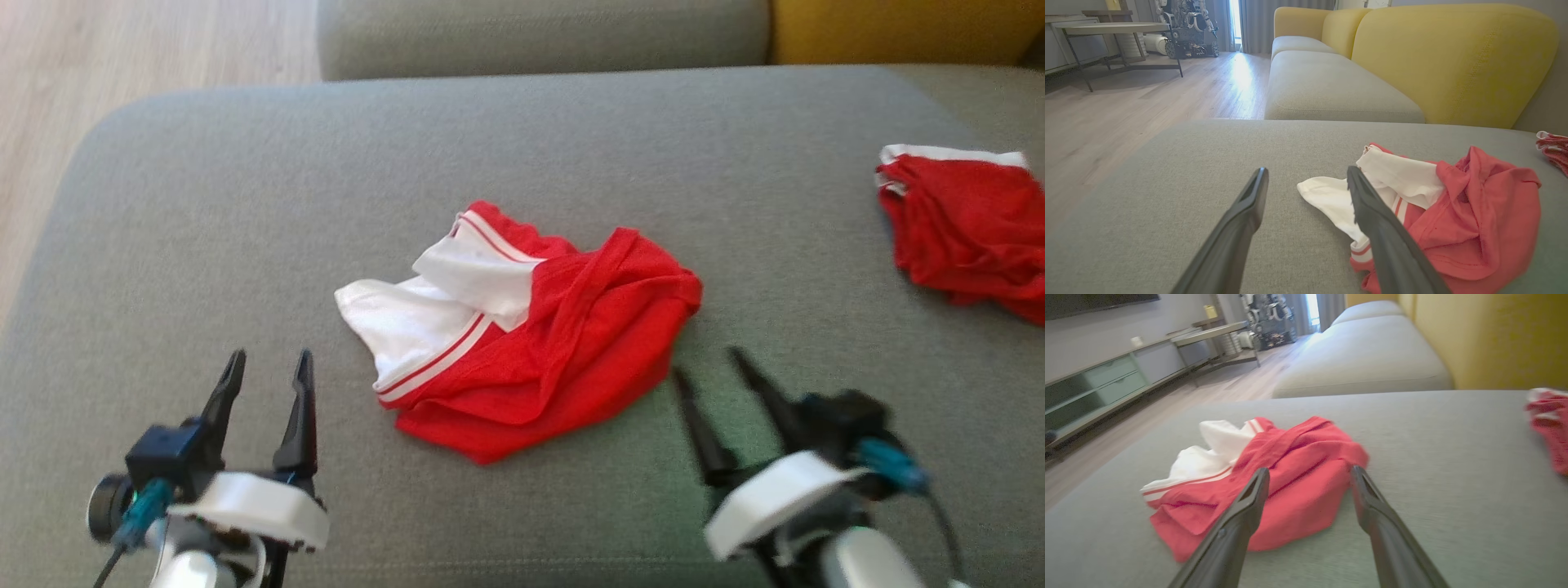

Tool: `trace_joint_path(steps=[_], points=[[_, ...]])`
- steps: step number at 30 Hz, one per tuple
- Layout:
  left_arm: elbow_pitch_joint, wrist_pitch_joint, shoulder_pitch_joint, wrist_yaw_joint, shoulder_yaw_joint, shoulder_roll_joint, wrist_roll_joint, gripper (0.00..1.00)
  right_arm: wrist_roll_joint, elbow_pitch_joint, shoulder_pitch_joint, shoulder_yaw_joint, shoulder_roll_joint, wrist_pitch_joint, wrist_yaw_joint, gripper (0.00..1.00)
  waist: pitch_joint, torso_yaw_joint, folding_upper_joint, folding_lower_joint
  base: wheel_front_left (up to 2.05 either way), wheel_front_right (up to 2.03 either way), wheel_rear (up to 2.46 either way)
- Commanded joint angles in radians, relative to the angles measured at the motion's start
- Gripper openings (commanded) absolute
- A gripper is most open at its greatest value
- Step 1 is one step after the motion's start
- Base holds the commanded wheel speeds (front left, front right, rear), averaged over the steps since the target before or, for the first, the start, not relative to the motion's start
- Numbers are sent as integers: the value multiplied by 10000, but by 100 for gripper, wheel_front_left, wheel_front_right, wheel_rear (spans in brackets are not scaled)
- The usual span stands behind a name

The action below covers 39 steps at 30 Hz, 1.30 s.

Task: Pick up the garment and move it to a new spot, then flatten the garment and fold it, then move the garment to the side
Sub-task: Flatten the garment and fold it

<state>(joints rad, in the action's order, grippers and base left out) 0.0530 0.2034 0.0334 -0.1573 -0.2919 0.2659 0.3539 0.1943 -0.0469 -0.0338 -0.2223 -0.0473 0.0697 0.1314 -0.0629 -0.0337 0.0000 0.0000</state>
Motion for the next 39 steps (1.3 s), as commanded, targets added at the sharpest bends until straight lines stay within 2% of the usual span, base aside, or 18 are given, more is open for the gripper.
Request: trace_joint_path(steps=[1, 7, 11, 18, 19, 20, 24, 28, 35, 36, 39], points=[[-322, 90, -732, 41, 304, 185, -29, 100, 162, 126, 675, -639, -29, -25, -7, 100, -238, -189, 0, 0, 0, 0, 0], [-148, 216, -1362, 265, 96, 30, -56, 100, 605, -1097, 1491, -1935, -29, -158, -7, 100, -886, -723, 0, 0, 0, 0, 0], [40, 310, -1759, 398, -29, -74, -104, 100, 947, -2028, 2213, -2360, -29, -310, -7, 100, -1267, -1039, 0, 0, 0, 0, 0], [406, 427, -2057, 513, -101, -153, -136, 100, 1695, -3760, 3262, -2871, -29, -541, -7, 100, -1534, -1203, 0, 0, 0, 0, 0], [445, 437, -2096, 527, -115, -164, -140, 100, 1774, -3926, 3386, -2947, -29, -629, -7, 42, -1558, -1204, 0, 0, 0, 0, 0], [479, 445, -2132, 543, -126, -171, -141, 100, 1860, -4030, 3497, -3000, -29, -761, -7, 0, -1578, -1197, 0, 0, 0, 0, 0], [537, 480, -2183, 537, -94, -152, -156, 100, 2091, -3906, 3816, -3040, -29, -1398, -7, 0, -1585, -1011, 0, 0, 0, 0, 0], [584, 500, -2146, 525, -68, -92, -167, 100, 2178, -3435, 3834, -2396, -29, -1809, -7, 0, -1443, -704, 0, 0, 0, 0, 0], [493, 502, -2085, 454, -61, 5, -180, 100, 1200, -2191, 3343, -50, -29, -1761, -7, 0, -1284, -220, 0, 0, 0, 0, 0], [493, 502, -2085, 454, -61, 5, -180, 100, 1200, -2191, 3343, -50, -29, -1761, -7, 0, -1284, -220, 0, 0, 0, 0, 0], [424, 491, -2060, 406, -46, 45, -173, 100, 715, -1674, 3059, 1256, -45, -1459, -7, 0, -1338, -55, 0, 0, 0, 0, 0]])
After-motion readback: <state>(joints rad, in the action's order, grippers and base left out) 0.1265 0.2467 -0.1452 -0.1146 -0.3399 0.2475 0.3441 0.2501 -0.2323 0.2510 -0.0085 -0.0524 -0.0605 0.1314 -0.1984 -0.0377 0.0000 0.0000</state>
